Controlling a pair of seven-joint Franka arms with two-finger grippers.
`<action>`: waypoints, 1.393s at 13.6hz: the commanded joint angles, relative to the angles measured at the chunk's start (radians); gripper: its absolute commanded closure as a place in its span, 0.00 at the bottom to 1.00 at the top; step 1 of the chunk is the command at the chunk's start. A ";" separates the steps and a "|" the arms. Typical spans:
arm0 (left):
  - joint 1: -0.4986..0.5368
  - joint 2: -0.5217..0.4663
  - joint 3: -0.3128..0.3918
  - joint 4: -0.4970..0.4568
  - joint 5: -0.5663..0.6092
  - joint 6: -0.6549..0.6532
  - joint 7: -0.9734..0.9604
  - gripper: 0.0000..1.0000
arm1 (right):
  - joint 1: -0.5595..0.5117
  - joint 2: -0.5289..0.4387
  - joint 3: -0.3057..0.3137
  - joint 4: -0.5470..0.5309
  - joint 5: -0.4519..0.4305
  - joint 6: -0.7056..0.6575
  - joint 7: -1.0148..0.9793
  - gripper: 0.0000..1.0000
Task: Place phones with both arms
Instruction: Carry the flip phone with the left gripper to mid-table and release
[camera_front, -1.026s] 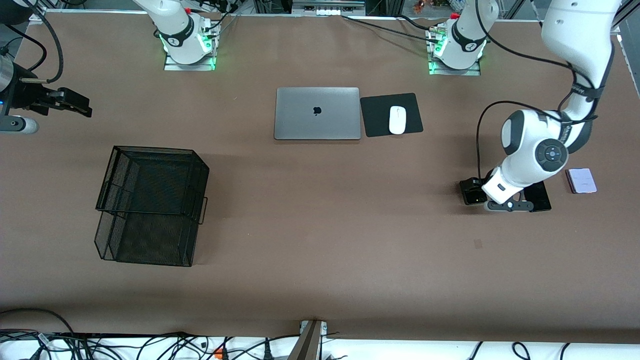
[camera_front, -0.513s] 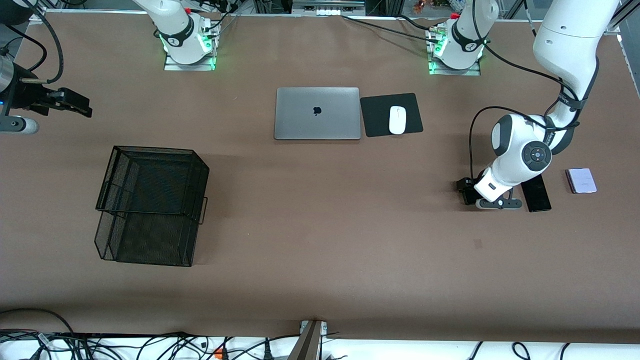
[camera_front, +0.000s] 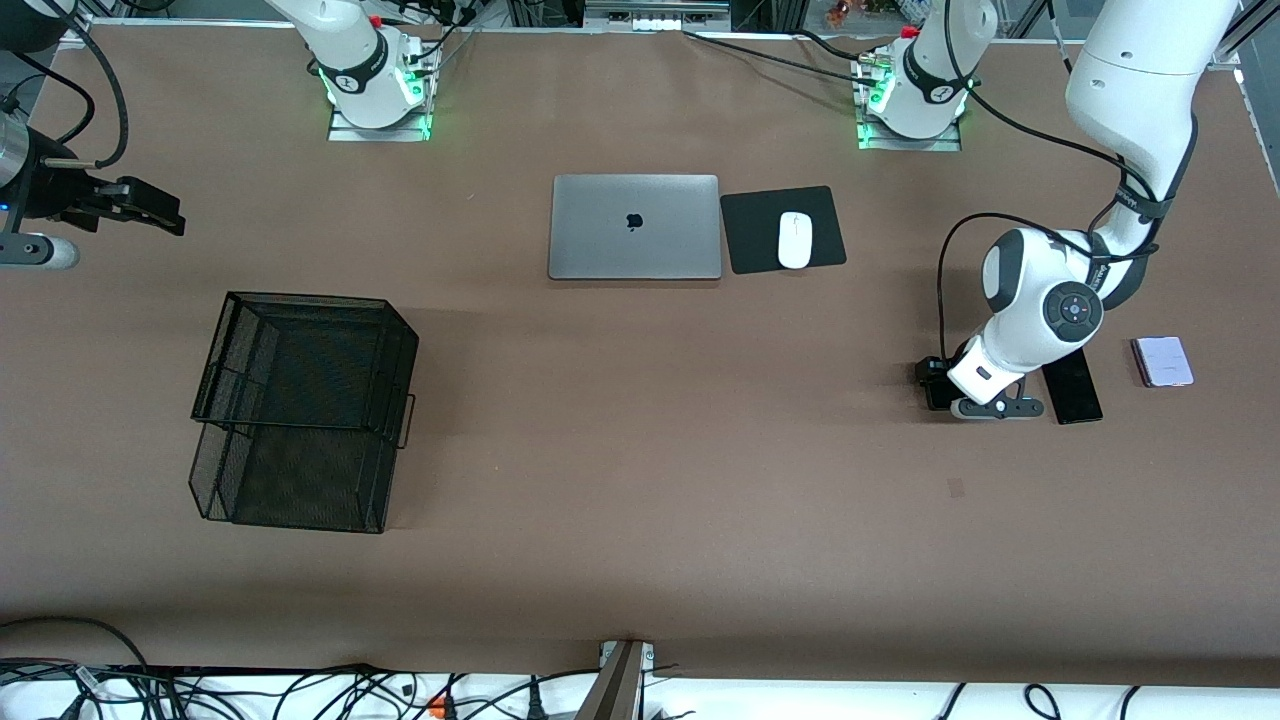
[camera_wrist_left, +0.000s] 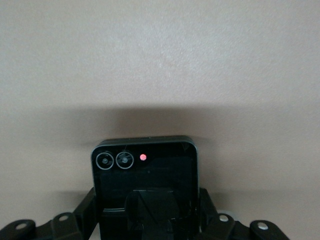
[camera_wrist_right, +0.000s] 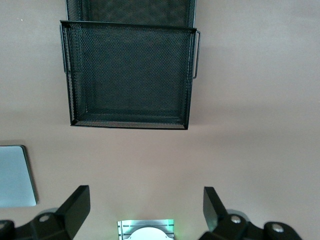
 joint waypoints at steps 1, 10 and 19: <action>-0.009 -0.046 -0.021 0.092 -0.017 -0.181 -0.004 0.85 | -0.011 0.000 0.006 -0.005 0.008 0.005 -0.006 0.00; -0.177 0.047 -0.278 0.534 -0.019 -0.625 -0.243 0.79 | -0.011 0.026 0.007 -0.003 0.005 0.027 -0.005 0.00; -0.448 0.310 -0.265 0.645 -0.002 -0.257 -0.500 0.00 | 0.012 0.035 0.019 -0.007 0.003 0.061 -0.003 0.00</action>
